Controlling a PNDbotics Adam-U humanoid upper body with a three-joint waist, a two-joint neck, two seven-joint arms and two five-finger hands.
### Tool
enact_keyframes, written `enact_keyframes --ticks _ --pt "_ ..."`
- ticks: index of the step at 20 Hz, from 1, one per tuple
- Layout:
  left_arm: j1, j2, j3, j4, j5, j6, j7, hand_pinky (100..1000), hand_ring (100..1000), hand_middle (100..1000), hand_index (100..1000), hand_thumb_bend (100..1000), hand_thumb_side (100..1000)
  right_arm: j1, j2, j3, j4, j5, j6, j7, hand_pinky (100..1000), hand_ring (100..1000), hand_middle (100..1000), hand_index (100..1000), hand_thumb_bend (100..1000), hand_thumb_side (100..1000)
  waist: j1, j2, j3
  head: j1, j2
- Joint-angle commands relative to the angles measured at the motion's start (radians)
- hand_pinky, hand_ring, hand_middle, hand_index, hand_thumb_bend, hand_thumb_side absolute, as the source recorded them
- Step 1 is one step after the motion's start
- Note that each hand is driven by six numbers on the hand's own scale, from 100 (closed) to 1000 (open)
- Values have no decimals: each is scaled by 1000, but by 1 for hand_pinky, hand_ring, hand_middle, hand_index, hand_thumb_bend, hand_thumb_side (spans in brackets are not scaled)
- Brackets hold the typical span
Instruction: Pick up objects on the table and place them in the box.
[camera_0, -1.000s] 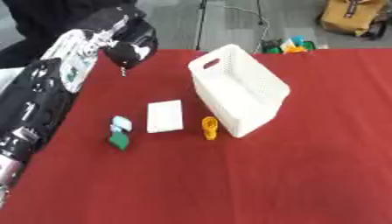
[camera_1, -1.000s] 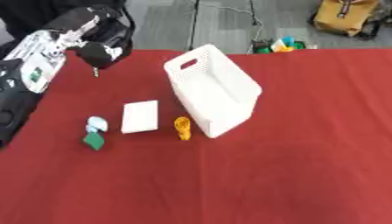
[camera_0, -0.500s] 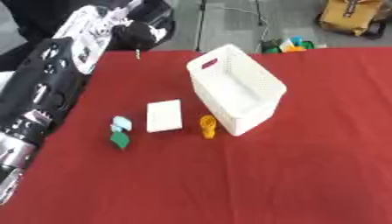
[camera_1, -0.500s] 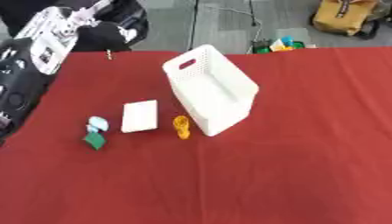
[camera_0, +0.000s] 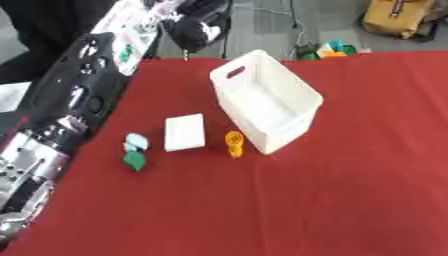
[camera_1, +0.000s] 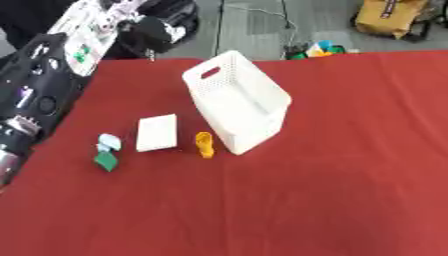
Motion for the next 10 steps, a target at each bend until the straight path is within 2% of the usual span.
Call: enact_keyframes --ticks 1,5,10 --pt "-38 -11 11 17 -21 -3 10 100 339 385 506 100 247 -9 -24 5 -23 -11 -4 7 607 566 513 570 100 881 -4 -23 -7 10 -2" --pt "-45 -34 17 46 -43 -7 19 100 341 386 506 100 253 -10 -24 6 -23 -16 -7 11 607 566 513 570 100 882 -3 -21 -22 19 -3" --pt "-47 -66 22 87 -87 -18 35 100 345 387 507 100 304 -15 -23 10 -23 -20 -10 16 607 566 512 568 100 881 0 -14 -44 31 -11"
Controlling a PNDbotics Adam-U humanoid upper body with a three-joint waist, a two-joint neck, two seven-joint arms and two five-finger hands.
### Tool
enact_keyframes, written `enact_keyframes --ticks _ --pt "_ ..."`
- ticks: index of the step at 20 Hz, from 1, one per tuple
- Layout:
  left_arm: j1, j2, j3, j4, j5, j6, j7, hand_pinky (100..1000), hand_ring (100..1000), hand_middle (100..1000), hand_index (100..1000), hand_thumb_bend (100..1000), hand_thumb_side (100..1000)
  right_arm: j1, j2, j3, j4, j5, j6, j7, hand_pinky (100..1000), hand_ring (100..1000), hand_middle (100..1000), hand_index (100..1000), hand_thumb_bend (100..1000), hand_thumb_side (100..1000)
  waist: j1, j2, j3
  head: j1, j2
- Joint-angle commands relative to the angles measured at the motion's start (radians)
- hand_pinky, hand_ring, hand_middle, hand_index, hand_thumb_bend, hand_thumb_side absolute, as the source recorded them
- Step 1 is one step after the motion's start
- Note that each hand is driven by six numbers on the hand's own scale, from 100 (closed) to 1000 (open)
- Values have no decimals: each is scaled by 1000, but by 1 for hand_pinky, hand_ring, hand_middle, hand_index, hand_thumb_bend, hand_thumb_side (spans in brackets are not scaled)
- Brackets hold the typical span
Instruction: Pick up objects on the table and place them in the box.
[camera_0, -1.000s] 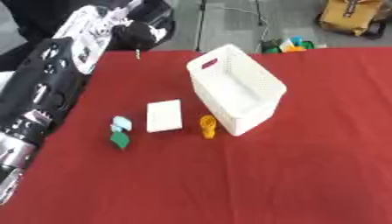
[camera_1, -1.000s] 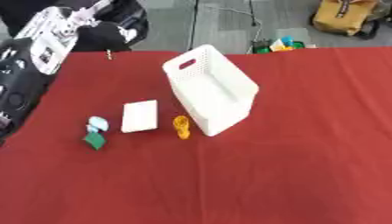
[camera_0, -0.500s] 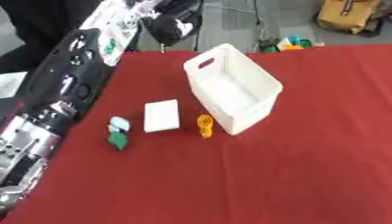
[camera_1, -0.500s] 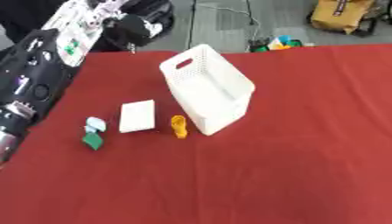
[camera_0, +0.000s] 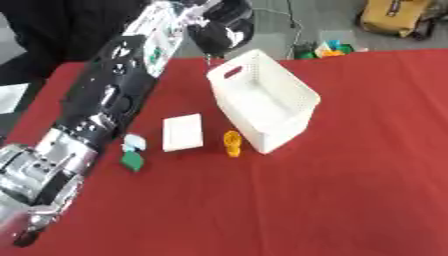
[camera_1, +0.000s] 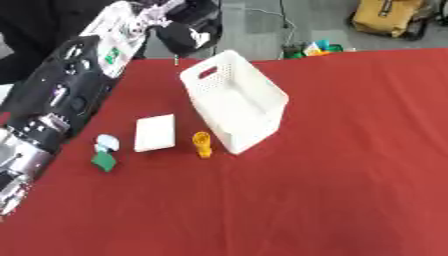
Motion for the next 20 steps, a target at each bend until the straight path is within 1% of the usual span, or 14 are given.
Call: enact_keyframes --ticks 1,10,20 --pt "-36 -1 18 13 -29 -7 15 100 345 387 507 100 308 -14 -18 4 -23 -10 -4 5 607 566 512 568 100 880 -3 -14 -4 9 -9" --pt "-33 -38 17 71 -108 -29 43 100 360 394 511 100 306 -22 -16 8 -23 -16 -7 13 607 566 512 568 100 881 -1 -3 -23 14 -19" --pt "-29 -64 25 116 -158 -38 80 100 380 410 527 100 310 -30 -12 12 -23 -20 -7 23 608 566 512 568 100 881 3 10 -42 21 -29"
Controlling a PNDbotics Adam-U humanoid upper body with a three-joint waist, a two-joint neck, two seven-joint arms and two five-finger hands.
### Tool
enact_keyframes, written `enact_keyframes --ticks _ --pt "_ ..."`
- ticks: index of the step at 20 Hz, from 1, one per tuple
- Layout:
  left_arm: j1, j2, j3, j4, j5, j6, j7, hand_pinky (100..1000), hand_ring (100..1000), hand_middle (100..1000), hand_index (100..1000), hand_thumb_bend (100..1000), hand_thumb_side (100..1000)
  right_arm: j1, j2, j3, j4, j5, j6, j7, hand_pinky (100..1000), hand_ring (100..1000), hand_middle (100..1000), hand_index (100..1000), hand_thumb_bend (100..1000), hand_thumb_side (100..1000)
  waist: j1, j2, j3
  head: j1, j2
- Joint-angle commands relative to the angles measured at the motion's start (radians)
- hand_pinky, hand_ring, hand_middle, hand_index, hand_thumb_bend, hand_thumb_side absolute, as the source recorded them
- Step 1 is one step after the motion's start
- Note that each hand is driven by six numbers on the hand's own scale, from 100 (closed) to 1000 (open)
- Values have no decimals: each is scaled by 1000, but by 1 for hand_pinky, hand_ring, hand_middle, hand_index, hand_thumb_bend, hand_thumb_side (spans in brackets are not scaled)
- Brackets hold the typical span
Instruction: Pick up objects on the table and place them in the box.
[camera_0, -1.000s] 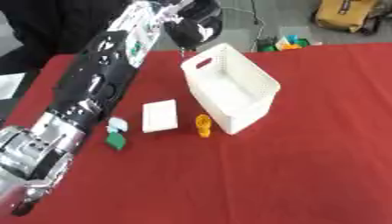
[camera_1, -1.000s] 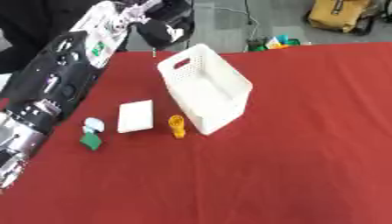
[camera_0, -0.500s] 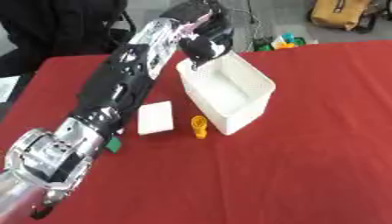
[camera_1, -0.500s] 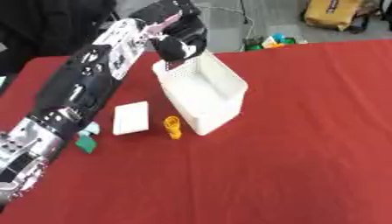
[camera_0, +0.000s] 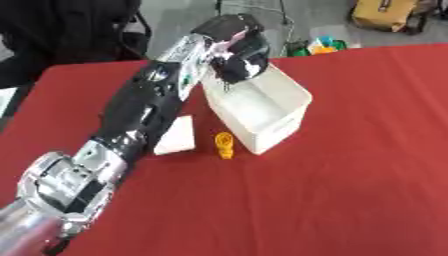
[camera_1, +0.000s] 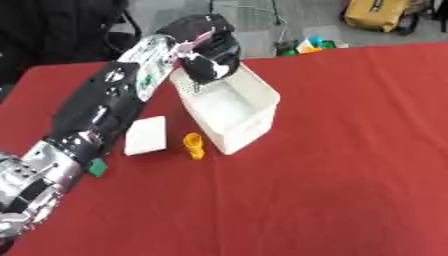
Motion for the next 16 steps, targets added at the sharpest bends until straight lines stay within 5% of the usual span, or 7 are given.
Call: enact_keyframes --ticks 1,3,6,9,10,12,16 --pt "-22 9 12 0 -15 -5 11 100 380 410 527 100 310 -12 -12 0 -23 -11 -2 6 608 566 512 568 100 881 -6 -16 -3 4 -13" --pt "-22 8 11 5 -19 -14 4 100 396 424 546 100 322 -11 -12 -2 -23 -12 -3 4 607 566 512 568 100 881 -8 -16 -2 2 -10" --pt "-25 8 6 13 -30 -37 -44 176 549 569 729 101 454 -9 -12 -1 -23 -12 0 4 608 566 512 568 100 878 -8 -18 2 -1 -2" --pt "-27 8 7 14 -28 -62 -112 220 573 602 753 122 499 -7 -11 -2 -23 -13 4 5 608 567 512 568 100 879 -8 -21 5 -5 2" --pt "-28 9 8 13 -25 -66 -133 319 614 656 798 172 625 -6 -12 -2 -23 -13 4 5 607 566 512 568 100 879 -9 -22 5 -6 3" --pt "-31 10 9 12 -16 -73 -183 352 633 668 819 167 705 -5 -12 -2 -23 -15 5 4 608 566 512 568 100 875 -10 -24 7 -7 5" --pt "-37 12 10 -1 1 -76 -250 404 673 693 843 194 743 -4 -12 -2 -23 -17 6 6 607 566 512 568 100 879 -11 -27 8 -8 7"
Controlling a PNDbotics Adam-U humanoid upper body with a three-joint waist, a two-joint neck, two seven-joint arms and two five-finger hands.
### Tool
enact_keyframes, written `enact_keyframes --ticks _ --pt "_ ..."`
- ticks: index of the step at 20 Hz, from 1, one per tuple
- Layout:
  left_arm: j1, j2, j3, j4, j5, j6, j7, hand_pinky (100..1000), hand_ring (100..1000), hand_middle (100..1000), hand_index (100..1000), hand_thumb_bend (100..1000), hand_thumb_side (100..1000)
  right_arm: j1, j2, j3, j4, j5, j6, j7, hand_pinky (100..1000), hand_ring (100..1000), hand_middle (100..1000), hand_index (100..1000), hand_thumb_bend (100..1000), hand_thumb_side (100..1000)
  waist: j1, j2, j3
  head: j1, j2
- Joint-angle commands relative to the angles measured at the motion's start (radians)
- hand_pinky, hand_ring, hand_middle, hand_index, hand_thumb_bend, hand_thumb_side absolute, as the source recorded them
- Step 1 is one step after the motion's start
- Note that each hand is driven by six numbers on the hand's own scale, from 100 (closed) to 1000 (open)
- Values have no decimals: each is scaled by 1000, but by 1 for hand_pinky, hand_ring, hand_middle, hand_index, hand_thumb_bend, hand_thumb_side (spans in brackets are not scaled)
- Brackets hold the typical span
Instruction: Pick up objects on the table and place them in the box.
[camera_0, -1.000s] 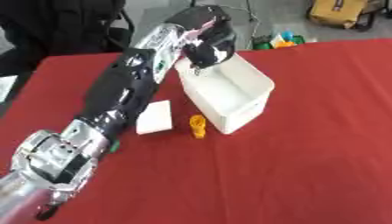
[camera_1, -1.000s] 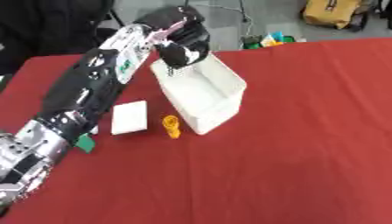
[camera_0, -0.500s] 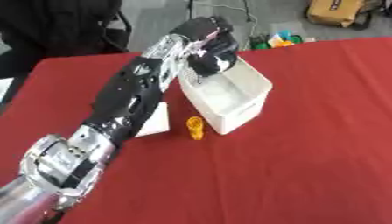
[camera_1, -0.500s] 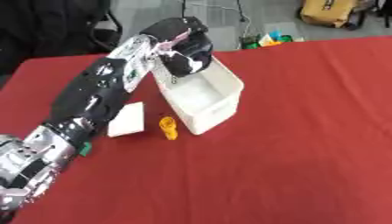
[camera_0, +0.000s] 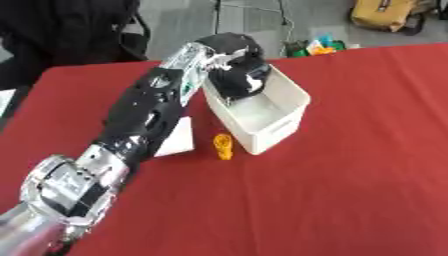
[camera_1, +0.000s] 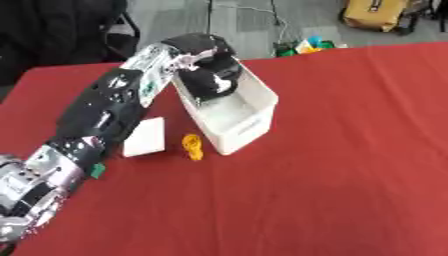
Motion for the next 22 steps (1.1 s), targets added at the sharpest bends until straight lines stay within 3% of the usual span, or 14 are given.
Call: enact_keyframes --ticks 1,5,6,7,9,11,14,16,22 --pt "-36 13 8 -26 18 -4 -52 405 673 695 847 189 771 -4 -12 -2 -23 -11 4 1 608 566 512 567 100 877 -10 -28 1 -2 9" --pt "-39 13 6 -38 49 -6 -97 406 677 704 855 184 800 -2 -12 -3 -23 -12 6 1 608 566 512 567 100 877 -12 -31 4 -5 14" --pt "-40 13 5 -41 57 -6 -105 463 731 756 892 207 856 -1 -12 -3 -23 -13 7 1 607 566 511 566 100 875 -12 -32 5 -5 15" --pt "-41 12 3 -45 68 -8 -116 463 731 756 892 207 856 -1 -12 -3 -23 -13 9 2 607 566 511 566 100 875 -12 -33 7 -6 15" --pt "-42 14 1 -54 85 -8 -131 595 824 846 971 222 908 0 -11 -2 -23 -14 12 3 607 566 511 566 100 873 -12 -35 8 -7 14" --pt "-43 16 2 -61 97 -6 -135 638 850 875 1000 227 940 1 -11 -2 -23 -15 14 4 607 566 511 566 100 873 -12 -36 7 -8 14" --pt "-44 17 4 -69 115 -3 -135 678 878 890 1000 219 954 2 -11 0 -23 -18 16 6 607 566 511 566 100 871 -13 -38 8 -9 15" --pt "-46 17 6 -77 126 -1 -129 755 932 937 1000 209 961 2 -11 1 -23 -20 18 8 607 566 511 565 100 867 -13 -40 9 -8 14" --pt "-46 23 12 -111 150 7 -91 768 941 933 1000 166 972 4 -12 2 -23 -26 20 13 607 567 512 566 100 871 -14 -45 9 -11 15"
